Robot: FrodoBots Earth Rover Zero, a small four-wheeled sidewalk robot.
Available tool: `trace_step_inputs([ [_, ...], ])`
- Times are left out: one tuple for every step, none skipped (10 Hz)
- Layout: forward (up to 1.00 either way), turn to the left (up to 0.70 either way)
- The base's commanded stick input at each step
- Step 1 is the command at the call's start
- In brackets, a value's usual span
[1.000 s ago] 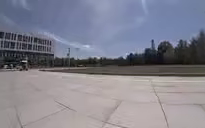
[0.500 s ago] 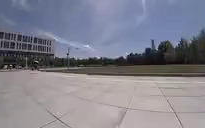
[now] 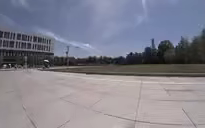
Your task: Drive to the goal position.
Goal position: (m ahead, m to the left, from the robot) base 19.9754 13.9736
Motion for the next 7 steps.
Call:
trace_step_inputs([
  [0.70, 0.35],
  [0.70, 0.35],
  [0.70, 0.35],
  [0.70, 0.35],
  [0.70, 0.08],
  [0.70, 0.00],
  [0.70, 0.00],
])
